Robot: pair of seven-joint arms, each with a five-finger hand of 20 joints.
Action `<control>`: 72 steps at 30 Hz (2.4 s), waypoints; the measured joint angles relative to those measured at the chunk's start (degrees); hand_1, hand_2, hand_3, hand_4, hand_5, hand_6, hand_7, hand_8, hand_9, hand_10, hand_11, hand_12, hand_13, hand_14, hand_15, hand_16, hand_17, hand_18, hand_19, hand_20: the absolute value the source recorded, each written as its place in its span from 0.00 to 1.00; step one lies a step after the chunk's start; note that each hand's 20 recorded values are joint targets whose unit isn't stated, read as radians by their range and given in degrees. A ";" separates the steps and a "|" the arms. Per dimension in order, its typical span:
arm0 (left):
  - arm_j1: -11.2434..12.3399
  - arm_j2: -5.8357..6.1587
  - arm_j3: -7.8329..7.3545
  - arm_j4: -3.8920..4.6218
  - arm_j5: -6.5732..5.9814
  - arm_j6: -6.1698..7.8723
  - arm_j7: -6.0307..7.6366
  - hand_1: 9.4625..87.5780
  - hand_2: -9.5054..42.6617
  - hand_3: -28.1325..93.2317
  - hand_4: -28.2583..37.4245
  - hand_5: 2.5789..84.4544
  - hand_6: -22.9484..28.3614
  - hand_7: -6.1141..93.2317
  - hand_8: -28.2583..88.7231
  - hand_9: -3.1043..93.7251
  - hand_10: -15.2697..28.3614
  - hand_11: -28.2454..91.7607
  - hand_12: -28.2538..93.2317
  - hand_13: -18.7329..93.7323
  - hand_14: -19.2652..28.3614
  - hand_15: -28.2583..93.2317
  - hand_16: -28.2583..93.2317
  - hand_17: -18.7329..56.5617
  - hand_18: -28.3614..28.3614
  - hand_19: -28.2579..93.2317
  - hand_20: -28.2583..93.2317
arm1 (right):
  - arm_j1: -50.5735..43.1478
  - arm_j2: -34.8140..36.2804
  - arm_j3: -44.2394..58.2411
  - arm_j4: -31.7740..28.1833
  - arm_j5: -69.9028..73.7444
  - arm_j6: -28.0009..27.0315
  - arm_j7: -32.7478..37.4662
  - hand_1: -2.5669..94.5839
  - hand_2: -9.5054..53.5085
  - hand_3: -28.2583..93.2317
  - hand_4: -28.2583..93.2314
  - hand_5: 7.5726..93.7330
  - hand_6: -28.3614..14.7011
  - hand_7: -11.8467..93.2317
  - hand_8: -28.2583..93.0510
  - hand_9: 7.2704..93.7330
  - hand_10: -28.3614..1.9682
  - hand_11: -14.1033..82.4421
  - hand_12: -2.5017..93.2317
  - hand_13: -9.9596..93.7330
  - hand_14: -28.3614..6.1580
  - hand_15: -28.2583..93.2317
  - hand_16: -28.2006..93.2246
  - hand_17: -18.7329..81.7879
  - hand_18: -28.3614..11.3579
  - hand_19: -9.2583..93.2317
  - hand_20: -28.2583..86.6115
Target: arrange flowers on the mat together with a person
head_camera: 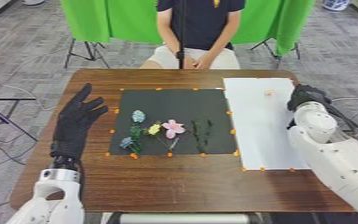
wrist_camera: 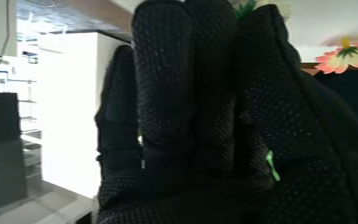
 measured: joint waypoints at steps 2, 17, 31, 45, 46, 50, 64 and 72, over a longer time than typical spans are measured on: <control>0.00 -0.01 0.01 0.00 0.00 0.00 0.00 0.15 0.30 0.88 0.00 0.36 0.51 0.18 0.16 0.39 0.75 0.43 0.30 0.39 0.93 0.62 0.16 0.13 0.91 0.60 0.33 | -0.97 0.29 -0.14 -0.43 -0.05 2.38 -0.17 0.64 0.00 0.73 0.00 0.87 0.78 0.31 0.22 0.99 0.82 0.28 0.37 0.89 0.76 0.61 0.44 0.46 0.38 0.81 0.42; 1.43 -0.43 -1.45 -0.26 0.25 0.00 -0.97 0.15 0.30 0.88 0.00 0.36 0.51 0.18 0.16 0.39 0.75 0.44 0.31 0.39 0.93 0.62 0.16 0.13 0.91 0.60 0.33 | -0.35 6.01 -5.35 -10.28 0.35 13.32 -7.05 0.62 0.00 0.77 0.00 0.88 0.76 0.30 0.23 0.99 0.79 0.31 0.38 0.89 0.72 0.64 0.42 0.46 0.40 0.81 0.43; 1.39 -0.76 -1.52 -0.27 0.45 -0.02 -1.67 0.15 0.30 0.88 0.00 0.36 0.51 0.18 0.16 0.39 0.75 0.44 0.31 0.39 0.93 0.62 0.16 0.13 0.90 0.60 0.33 | 3.27 1.92 -14.99 -21.03 0.71 11.95 -15.81 0.60 0.00 0.77 0.00 0.86 0.78 0.30 0.23 0.97 0.76 0.37 0.37 0.87 0.71 0.68 0.41 0.43 0.35 0.81 0.43; 1.23 -0.73 -1.55 -0.27 0.45 -0.03 -2.17 0.16 0.30 0.89 0.00 0.36 0.51 0.18 0.16 0.39 0.76 0.44 0.30 0.38 0.93 0.62 0.16 0.13 0.90 0.60 0.33 | 3.61 -1.07 -21.38 -18.22 -4.21 8.15 -16.35 0.57 0.00 0.78 0.00 0.85 0.79 0.29 0.22 0.94 0.73 0.40 0.36 0.85 0.68 0.69 0.40 0.42 0.33 0.80 0.44; 1.19 -0.73 -1.55 -0.27 0.46 -0.03 -2.19 0.16 0.30 0.89 0.00 0.36 0.51 0.18 0.16 0.39 0.76 0.44 0.30 0.38 0.93 0.62 0.16 0.13 0.90 0.60 0.33 | 3.80 -1.19 -21.97 -18.03 -4.78 8.15 -16.49 0.57 0.00 0.78 0.00 0.84 0.80 0.29 0.21 0.93 0.73 0.40 0.35 0.84 0.68 0.69 0.40 0.42 0.33 0.80 0.44; 1.00 -0.72 -1.51 -0.27 0.47 -0.03 -2.21 0.16 0.30 0.89 0.00 0.36 0.51 0.18 0.16 0.39 0.76 0.44 0.30 0.38 0.93 0.62 0.16 0.13 0.90 0.60 0.33 | 4.35 -1.70 -23.62 -17.63 -6.42 7.99 -16.98 0.55 0.00 0.77 0.00 0.82 0.80 0.28 0.21 0.91 0.71 0.43 0.33 0.83 0.68 0.69 0.39 0.41 0.33 0.80 0.44; 0.80 -0.71 -1.57 -0.26 0.50 -0.02 -2.40 0.17 0.30 0.89 0.00 0.36 0.51 0.18 0.16 0.39 0.76 0.44 0.30 0.38 0.93 0.63 0.16 0.13 0.90 0.60 0.33 | 4.45 -2.29 -24.30 -17.56 -13.64 3.87 -18.98 0.42 0.00 0.85 0.00 0.71 0.79 0.27 0.13 0.80 0.60 0.52 0.23 0.77 0.62 0.73 0.37 0.37 0.29 0.77 0.45; 0.88 -0.39 -1.44 -0.27 0.34 0.08 -2.22 0.17 0.30 0.89 0.00 0.36 0.52 0.18 0.16 0.39 0.76 0.44 0.30 0.38 0.93 0.63 0.16 0.13 0.90 0.60 0.33 | 4.10 -2.15 -23.36 -18.49 -12.49 2.88 -19.38 0.40 0.00 0.85 0.00 0.69 0.77 0.27 0.12 0.78 0.58 0.51 0.23 0.75 0.60 0.73 0.37 0.36 0.28 0.76 0.45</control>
